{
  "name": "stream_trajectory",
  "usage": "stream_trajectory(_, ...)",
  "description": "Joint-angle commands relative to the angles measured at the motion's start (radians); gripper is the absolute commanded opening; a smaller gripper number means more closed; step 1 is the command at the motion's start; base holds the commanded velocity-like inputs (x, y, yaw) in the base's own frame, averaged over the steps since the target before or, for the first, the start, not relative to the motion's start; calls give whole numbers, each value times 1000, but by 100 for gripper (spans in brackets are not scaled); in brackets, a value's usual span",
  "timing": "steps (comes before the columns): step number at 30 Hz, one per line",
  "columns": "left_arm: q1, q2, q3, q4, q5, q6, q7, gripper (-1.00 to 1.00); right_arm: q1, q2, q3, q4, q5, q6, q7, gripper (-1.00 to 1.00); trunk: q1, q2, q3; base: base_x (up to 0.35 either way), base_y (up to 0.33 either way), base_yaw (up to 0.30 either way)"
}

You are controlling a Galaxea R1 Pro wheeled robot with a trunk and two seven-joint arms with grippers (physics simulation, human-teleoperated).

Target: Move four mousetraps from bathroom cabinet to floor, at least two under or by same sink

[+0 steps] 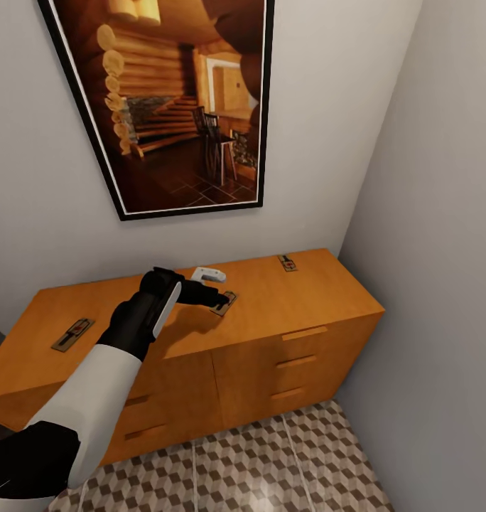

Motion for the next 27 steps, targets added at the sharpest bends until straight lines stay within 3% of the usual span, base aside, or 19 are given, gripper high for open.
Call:
stream_trajectory(1, -1, 0, 0, -2, -1, 5, -2, 100, 0, 0, 7, 0, -11, -2, 5, -100, 0, -1, -1, 0, 0, 0)
stream_trajectory(27, -1, 3, -2, -9, 0, 4, -2, 100, 0, 0, 7, 0, -11, -2, 5, -100, 0, -1, -1, 55, 0, 0)
